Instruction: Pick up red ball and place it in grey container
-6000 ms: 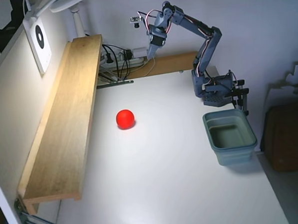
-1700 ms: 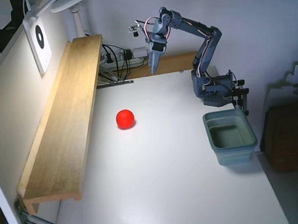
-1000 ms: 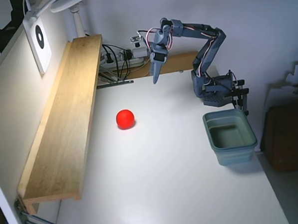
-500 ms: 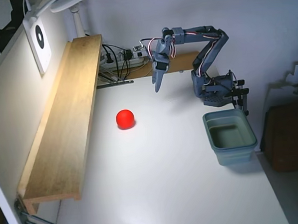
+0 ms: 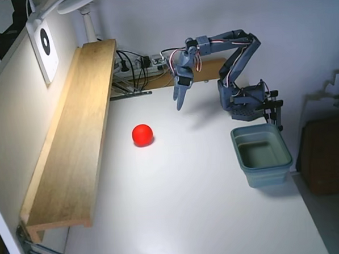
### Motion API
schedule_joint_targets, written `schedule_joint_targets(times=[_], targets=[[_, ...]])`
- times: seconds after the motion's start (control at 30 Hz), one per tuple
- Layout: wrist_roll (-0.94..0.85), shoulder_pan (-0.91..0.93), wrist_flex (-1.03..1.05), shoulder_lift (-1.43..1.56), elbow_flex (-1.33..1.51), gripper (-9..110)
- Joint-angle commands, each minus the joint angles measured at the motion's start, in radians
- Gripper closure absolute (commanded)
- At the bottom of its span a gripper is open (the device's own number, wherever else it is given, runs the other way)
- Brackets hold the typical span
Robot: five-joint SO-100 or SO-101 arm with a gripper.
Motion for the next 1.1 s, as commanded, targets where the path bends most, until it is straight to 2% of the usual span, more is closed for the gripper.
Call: schedule_joint_targets(times=[0.0,0.23,0.63,1.07], targets=[[0.002,0.018,-0.072,-0.102,-0.072,63],[0.002,0.018,-0.173,-0.360,-0.229,63],[0.002,-0.139,-0.174,-0.366,-0.234,63],[0.002,-0.157,-0.176,-0.347,-0.213,63]])
